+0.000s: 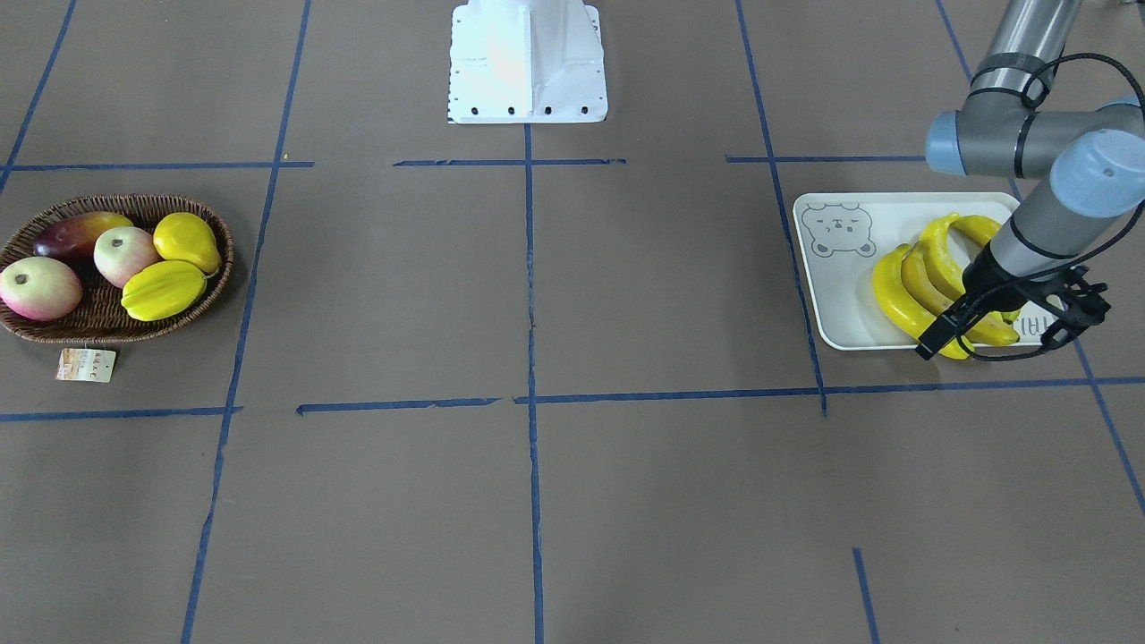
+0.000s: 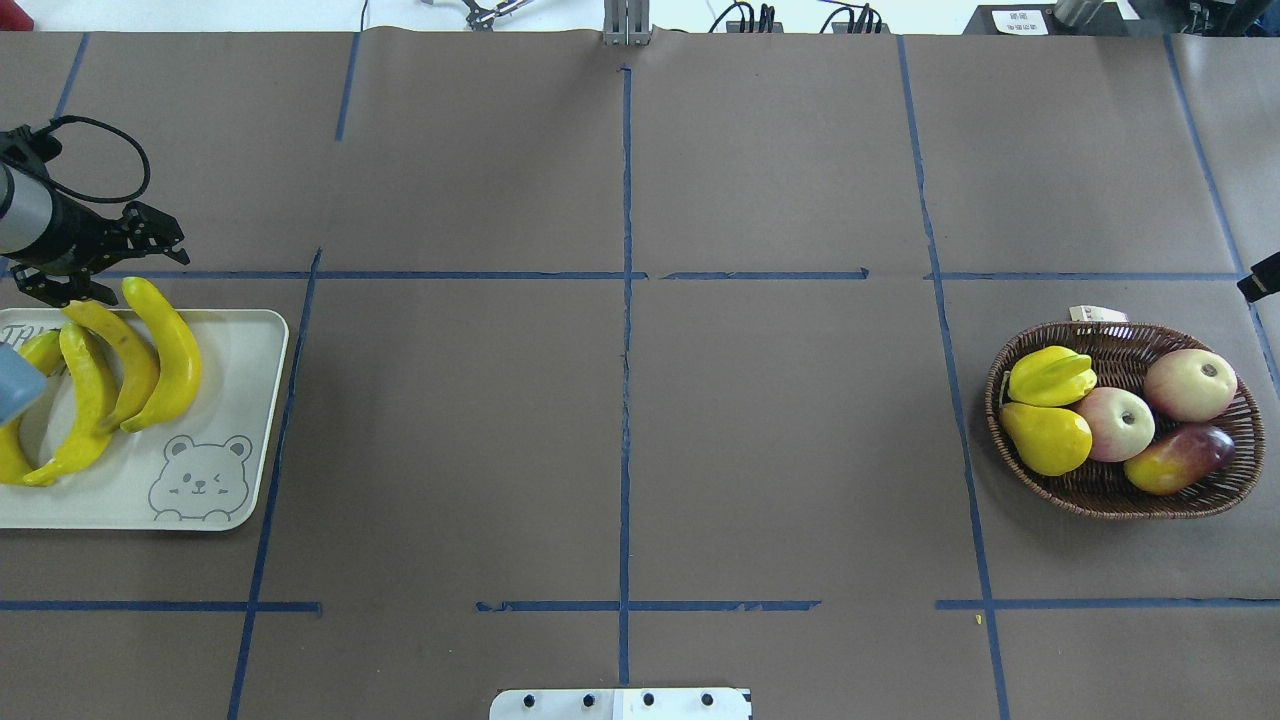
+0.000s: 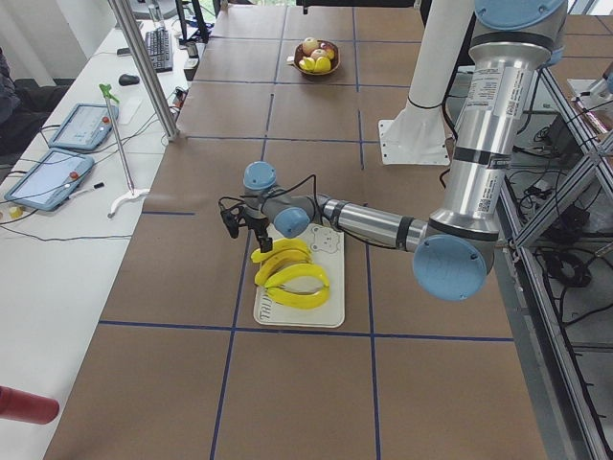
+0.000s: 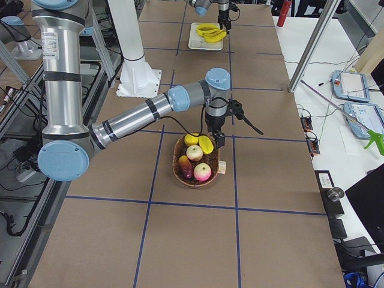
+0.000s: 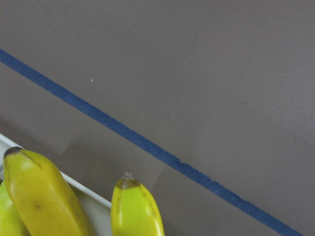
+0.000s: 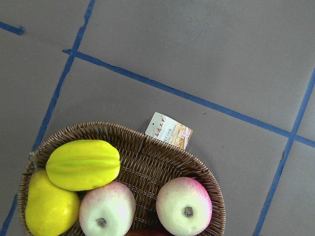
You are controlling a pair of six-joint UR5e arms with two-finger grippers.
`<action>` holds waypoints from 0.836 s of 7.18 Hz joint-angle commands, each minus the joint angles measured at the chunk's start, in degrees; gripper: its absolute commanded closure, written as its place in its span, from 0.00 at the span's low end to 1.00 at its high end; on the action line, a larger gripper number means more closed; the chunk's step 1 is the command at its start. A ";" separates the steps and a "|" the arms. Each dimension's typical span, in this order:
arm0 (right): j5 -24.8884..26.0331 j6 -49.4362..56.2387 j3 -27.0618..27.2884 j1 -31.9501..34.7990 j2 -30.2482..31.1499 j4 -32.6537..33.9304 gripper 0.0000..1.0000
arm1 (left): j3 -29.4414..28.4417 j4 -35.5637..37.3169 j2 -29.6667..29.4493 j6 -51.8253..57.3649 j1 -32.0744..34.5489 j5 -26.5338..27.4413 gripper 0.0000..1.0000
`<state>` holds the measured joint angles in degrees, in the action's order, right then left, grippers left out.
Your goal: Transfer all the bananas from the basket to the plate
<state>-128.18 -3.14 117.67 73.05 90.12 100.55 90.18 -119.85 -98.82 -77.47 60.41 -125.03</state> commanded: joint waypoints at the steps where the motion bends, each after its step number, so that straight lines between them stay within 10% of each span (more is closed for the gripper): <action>1: 0.03 0.58 -1.03 0.68 0.23 0.00 0.00 | 1.93 0.31 0.03 9.81 4.53 -6.69 0.00; 6: -4.27 21.72 -8.84 12.70 4.45 0.00 0.00 | 3.68 23.90 0.74 65.32 16.56 -6.72 0.00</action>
<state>-131.64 12.71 111.31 82.26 93.79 100.55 93.26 -103.54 -98.04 -26.29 73.65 -132.06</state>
